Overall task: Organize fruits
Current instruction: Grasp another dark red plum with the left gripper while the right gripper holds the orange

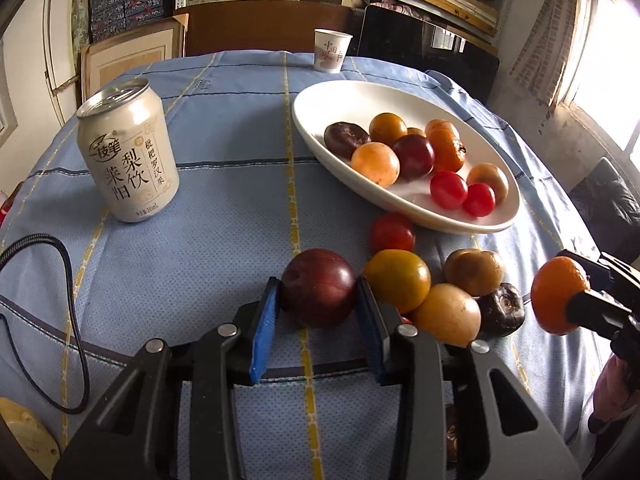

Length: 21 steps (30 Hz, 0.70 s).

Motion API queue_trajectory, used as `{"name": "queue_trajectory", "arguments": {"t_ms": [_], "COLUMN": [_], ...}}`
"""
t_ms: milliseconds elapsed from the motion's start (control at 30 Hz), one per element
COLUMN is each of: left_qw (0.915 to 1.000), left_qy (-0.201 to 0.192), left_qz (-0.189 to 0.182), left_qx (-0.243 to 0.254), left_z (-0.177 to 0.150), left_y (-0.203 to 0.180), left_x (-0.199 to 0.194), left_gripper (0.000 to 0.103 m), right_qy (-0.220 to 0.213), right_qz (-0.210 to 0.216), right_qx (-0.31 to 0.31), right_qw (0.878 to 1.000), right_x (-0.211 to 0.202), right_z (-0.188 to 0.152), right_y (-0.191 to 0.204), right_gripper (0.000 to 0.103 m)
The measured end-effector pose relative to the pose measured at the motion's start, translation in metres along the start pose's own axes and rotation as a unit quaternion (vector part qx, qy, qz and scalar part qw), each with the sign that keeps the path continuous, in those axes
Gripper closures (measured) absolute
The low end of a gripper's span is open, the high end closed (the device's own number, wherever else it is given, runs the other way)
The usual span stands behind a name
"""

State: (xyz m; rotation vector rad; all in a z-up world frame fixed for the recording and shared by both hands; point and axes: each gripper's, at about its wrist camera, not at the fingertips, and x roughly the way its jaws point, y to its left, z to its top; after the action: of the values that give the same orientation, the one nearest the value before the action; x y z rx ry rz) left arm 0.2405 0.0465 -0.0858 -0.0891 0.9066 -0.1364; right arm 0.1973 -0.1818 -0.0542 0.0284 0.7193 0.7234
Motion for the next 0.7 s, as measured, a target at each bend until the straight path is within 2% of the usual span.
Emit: {"name": "queue_trajectory", "arguments": {"t_ms": [200,500,600,700], "left_qw": [0.9996,0.9987,0.9981,0.9978], "left_qy": [-0.020,-0.048,-0.046,-0.044], "left_qz": [0.000,-0.014,-0.042,-0.045], "left_qx": [-0.019,-0.008,0.002,0.021], "left_z": [-0.002,0.000,0.015,0.039], "left_y": [0.008,0.001,-0.005,-0.015], "left_x": [-0.012,-0.038,-0.047,-0.047], "left_gripper": [0.067,0.067,0.067,0.067], "right_qy": [-0.002,-0.010,-0.023,-0.048], "right_qz": [-0.001,0.024,0.006,-0.023], "right_qx": [0.000,0.025,0.029,0.028], "right_qw": [1.000,0.999,0.999,0.998], "right_x": [-0.001,-0.001,0.000,0.003], "right_z": [-0.001,0.004,0.013,0.034], "right_y": [0.000,-0.010,-0.016,-0.029], "right_gripper": [0.057,0.057,0.057,0.057]}}
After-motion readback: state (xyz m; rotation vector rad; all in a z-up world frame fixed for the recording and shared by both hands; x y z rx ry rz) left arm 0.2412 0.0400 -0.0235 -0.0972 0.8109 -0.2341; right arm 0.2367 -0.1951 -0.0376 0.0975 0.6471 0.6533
